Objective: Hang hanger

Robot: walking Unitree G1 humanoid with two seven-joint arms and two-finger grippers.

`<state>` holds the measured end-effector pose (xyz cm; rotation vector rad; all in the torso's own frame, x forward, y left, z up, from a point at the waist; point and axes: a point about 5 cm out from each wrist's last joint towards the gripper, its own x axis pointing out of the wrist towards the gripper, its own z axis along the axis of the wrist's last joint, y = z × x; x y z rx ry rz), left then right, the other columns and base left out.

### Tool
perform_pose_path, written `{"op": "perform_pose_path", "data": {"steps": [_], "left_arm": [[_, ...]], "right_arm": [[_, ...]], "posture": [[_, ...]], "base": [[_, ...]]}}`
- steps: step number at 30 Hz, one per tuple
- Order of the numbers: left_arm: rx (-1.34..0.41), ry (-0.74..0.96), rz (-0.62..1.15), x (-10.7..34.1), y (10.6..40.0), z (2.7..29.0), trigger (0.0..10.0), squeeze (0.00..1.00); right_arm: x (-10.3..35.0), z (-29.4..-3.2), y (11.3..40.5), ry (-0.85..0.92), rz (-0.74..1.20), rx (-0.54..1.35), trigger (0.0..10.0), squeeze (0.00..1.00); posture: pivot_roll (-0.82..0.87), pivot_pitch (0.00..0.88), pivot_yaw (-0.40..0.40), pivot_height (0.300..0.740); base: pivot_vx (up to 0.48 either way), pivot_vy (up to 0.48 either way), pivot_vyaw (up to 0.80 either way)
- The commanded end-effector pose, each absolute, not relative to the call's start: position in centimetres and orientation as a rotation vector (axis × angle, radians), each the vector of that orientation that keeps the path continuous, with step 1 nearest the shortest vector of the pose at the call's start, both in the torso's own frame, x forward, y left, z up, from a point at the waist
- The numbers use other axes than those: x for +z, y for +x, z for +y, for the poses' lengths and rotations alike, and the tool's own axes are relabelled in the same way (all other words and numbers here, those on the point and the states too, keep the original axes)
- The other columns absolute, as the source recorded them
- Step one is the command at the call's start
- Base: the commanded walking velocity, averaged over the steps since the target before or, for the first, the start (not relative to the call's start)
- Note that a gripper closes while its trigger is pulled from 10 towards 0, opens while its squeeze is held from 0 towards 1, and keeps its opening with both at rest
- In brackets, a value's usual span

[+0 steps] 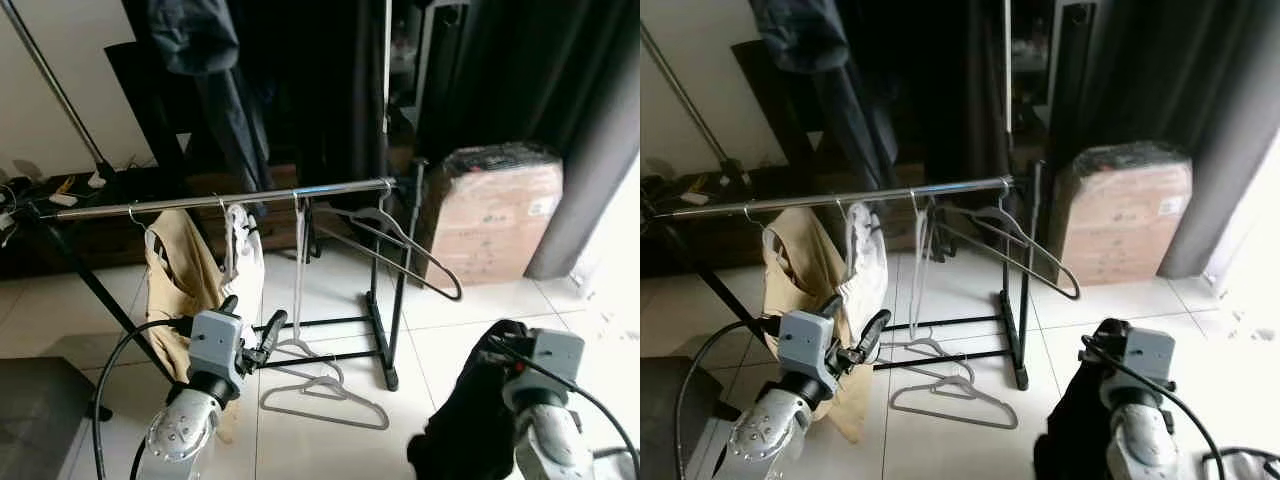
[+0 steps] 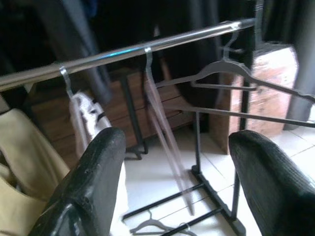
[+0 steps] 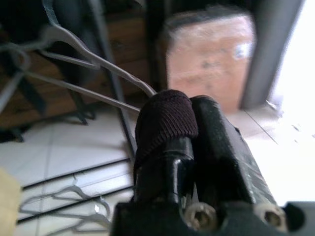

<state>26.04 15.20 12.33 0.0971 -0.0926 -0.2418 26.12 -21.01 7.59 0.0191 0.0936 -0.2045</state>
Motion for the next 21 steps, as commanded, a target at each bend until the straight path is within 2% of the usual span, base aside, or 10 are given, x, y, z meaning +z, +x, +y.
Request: {"op": "perform_pose_path", "data": {"steps": [1,11,21], "left_arm": [[-0.223,0.103,-0.081,12.3,25.9,15.8,10.0,0.00],[-0.200,0.110,-0.048,11.9,26.0,16.0,10.0,0.00],[-0.219,0.119,-0.008,11.4,26.3,15.8,10.0,0.00]], "right_arm": [[8.0,-19.9,26.4,0.028,0.066,-0.165,10.0,0.00],[7.8,-19.2,26.3,0.023,0.070,-0.138,10.0,0.00],[7.6,-18.8,26.3,0.026,0.076,-0.127,10.0,0.00]], "posture": [[-0.08,0.101,0.045,0.740],[-0.08,0.107,0.043,0.740],[-0.07,0.109,0.041,0.740]], "base": [[0.322,0.000,0.00],[0.309,0.000,0.00],[0.000,0.000,0.00]]}}
